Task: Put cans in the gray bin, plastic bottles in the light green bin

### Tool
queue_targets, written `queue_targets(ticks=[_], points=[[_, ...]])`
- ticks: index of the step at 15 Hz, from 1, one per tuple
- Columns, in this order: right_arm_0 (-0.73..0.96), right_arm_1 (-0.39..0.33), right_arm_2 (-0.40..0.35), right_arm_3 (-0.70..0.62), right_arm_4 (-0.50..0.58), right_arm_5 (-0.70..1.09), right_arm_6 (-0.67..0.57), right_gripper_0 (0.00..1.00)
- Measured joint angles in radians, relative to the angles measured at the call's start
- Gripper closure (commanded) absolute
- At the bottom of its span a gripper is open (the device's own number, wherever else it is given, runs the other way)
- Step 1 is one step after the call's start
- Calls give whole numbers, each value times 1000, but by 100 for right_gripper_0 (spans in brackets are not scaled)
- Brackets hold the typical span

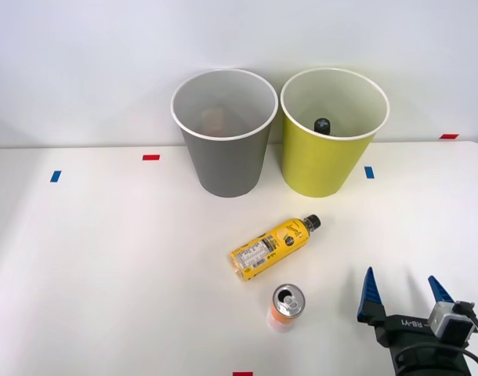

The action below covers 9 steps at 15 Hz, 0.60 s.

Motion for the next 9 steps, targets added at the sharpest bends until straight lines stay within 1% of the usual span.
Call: queue_targets(ticks=[2, 4, 7, 8, 9], points=[[8, 20, -3, 1, 84, -22, -93, 0], [32, 30, -2, 1, 144, -58, -131, 0], [84, 9, 31, 1, 172, -135, -119, 0], [97, -4, 44, 1, 176, -157, -105, 0], [108, -17, 53, 1, 177, -174, -65, 0]])
